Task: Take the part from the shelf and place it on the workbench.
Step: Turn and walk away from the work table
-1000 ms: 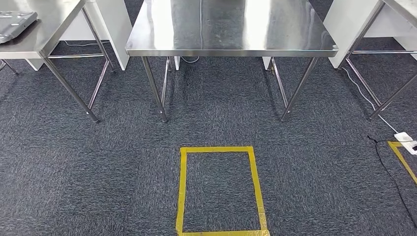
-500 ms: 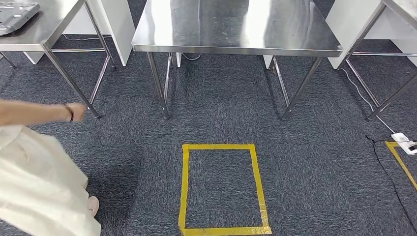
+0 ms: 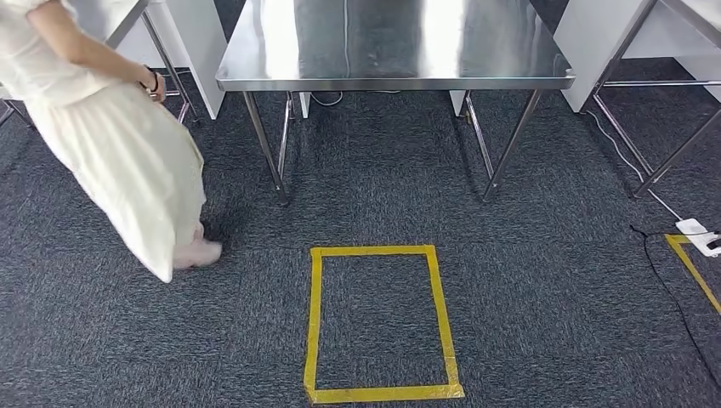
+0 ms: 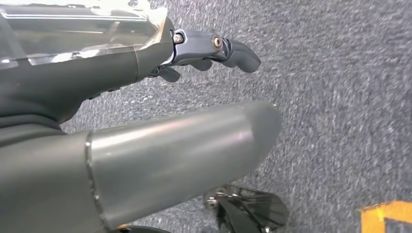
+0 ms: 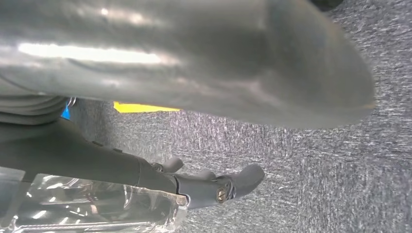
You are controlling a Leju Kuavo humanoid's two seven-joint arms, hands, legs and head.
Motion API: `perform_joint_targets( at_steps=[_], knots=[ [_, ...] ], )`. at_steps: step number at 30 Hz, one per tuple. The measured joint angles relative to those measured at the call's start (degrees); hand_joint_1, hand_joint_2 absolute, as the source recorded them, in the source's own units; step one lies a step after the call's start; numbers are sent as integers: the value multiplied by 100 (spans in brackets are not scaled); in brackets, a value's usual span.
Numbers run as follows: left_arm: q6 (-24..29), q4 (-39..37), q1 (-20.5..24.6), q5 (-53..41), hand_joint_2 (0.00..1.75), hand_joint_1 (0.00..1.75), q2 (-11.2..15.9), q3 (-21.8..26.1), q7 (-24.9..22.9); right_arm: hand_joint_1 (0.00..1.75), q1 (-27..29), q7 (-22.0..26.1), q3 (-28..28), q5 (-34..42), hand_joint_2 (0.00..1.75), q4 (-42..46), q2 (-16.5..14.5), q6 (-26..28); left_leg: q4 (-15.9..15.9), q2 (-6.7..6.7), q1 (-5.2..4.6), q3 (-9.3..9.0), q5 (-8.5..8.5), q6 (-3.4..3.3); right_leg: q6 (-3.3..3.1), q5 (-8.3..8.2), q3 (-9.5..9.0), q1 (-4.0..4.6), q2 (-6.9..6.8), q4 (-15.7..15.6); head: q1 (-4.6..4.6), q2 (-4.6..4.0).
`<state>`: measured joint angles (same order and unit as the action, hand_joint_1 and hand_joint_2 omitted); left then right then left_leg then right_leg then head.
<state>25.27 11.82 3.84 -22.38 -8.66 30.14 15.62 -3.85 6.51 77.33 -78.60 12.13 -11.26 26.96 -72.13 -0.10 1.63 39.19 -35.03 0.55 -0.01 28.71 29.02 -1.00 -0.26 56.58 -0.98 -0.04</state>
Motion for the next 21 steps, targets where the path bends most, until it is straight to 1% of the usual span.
perform_joint_targets(
  at_steps=[1, 2, 3, 4, 5, 6, 7, 9, 10, 11, 12, 13, 14, 15, 16, 17, 18, 19, 20, 21],
  knots=[
    [1, 0, -3, -1, 0, 0, 0, 3, 1, 0, 3, 2, 0, 0, 0, 0, -1, -2, -149, -1, 1, 41, -30, 2, -7, -6, 10, 12, -2, 3, -1, 0],
    [1, 0, -5, -1, 0, 0, 1, 7, 1, 0, 6, 4, 0, 0, 0, 0, -2, -3, -172, -2, 1, 12, 12, -1, -14, -13, 17, 23, -2, 7, 1, 0],
    [1, 0, -5, -2, 0, 0, 2, 10, 1, 0, 6, 5, 0, 0, 0, 0, -2, -3, 37, -1, 1, -128, 154, -12, -17, -15, 15, 28, 0, 14, -1, 0],
    [1, 0, -3, -2, 0, 0, 4, 11, 2, 0, 4, 5, 0, 0, 0, 0, -4, -4, 404, -1, 2, -342, 344, -29, -17, -15, 11, 30, 3, 25, -1, 0],
    [1, 0, 3, -3, 0, 0, 6, 11, 4, 0, 1, 7, 0, 0, 0, 0, -7, -5, 800, 0, -7, -561, 484, -48, -5, -9, 15, 47, 5, 43, -1, 0],
    [2, 0, 9, -4, 0, 0, 8, 11, 5, 0, -3, 8, 0, 0, 0, 0, -10, -7, 1098, -2, -17, -713, 572, -70, 13, -3, 29, 66, 7, 62, 2, 0],
    [2, 0, 14, -6, 0, 0, 9, 11, 7, 0, -6, 10, 0, 0, 0, 0, -12, -9, 1271, -4, -32, -791, 604, -92, 41, -2, 50, 84, 8, 76, 5, 0],
    [3, 0, 13, -9, 0, 0, 11, 13, 9, 0, -8, 11, 0, 0, 0, 0, -14, -10, 1340, -10, -71, -788, 616, -144, 114, -21, 88, 100, 7, 79, 8, 0],
    [3, 0, 10, -9, 0, 0, 10, 13, 9, 0, -8, 11, -1, 0, 0, 1, -14, -10, 1366, -5, -73, -782, 644, -187, 151, -16, 107, 95, 7, 93, 6, 0],
    [3, 0, 9, -9, 0, 0, 10, 14, 9, 0, -7, 11, -1, 0, 0, 1, -13, -10, 1396, 1, -70, -777, 677, -237, 176, 25, 142, 89, 9, 151, 6, 0],
    [3, 0, 10, -9, 0, 0, 9, 14, 10, 0, -6, 11, -2, 0, 0, 2, -12, -10, 1426, 8, -58, -766, 710, -285, 188, 131, 228, 81, 10, 318, 11, 0],
    [3, 0, 13, -9, 0, 0, 5, 14, 10, 0, -5, 11, -2, 0, 0, 2, -11, -10, 1446, 17, -48, -749, 740, -323, 191, 295, 370, 65, 12, 613, 17, 0],
    [3, 0, 15, -9, 0, 0, 4, 14, 11, 0, -5, 11, -2, 0, 0, 2, -11, -10, 1450, 21, -51, -723, 758, -340, 190, 477, 545, 53, 14, 989, 22, 0],
    [3, 0, 15, -9, 0, 0, 3, 14, 12, 0, -3, 11, -2, 0, 0, 2, -11, -10, 1448, 26, -53, -695, 774, -345, 201, 640, 722, 40, 14, 1383, 25, 0],
    [3, 0, 12, -9, 0, 0, 1, 14, 12, 0, 0, 11, -2, 0, 0, 2, -10, -10, 1446, 28, -54, -673, 789, -340, 231, 729, 831, 29, 14, 1655, 25, 0],
    [3, 0, 10, -9, 0, 0, 1, 14, 12, 0, 4, 11, -2, 0, 0, 2, -9, -10, 1445, 28, -52, -657, 802, -329, 279, 723, 830, 18, 14, 1712, 25, 0],
    [2, 0, 7, -9, 0, 0, 0, 15, 12, 0, 6, 11, -2, 1, 0, 2, -8, -10, 1443, 26, -47, -648, 815, -314, 340, 633, 712, 2, 14, 1537, 26, 0],
    [2, 0, 7, -9, 0, 0, -2, 15, 12, 0, 5, 11, -1, 1, 0, 2, -5, -10, 1441, 22, -39, -645, 826, -297, 400, 483, 493, -18, 13, 1157, 28, 0],
    [2, 1, 9, -9, 0, 0, -2, 15, 12, 0, -1, 11, -1, 1, 0, 2, -5, -10, 1438, 19, -40, -644, 836, -274, 442, 337, 247, -39, 11, 692, 33, 0],
    [2, 1, 10, -11, 0, 0, -2, 14, 12, 0, -10, 11, -1, 2, 0, 2, -4, -10, 1434, 18, -48, -642, 844, -243, 442, 218, 62, -33, 18, 315, 37, 0]
  ],
)
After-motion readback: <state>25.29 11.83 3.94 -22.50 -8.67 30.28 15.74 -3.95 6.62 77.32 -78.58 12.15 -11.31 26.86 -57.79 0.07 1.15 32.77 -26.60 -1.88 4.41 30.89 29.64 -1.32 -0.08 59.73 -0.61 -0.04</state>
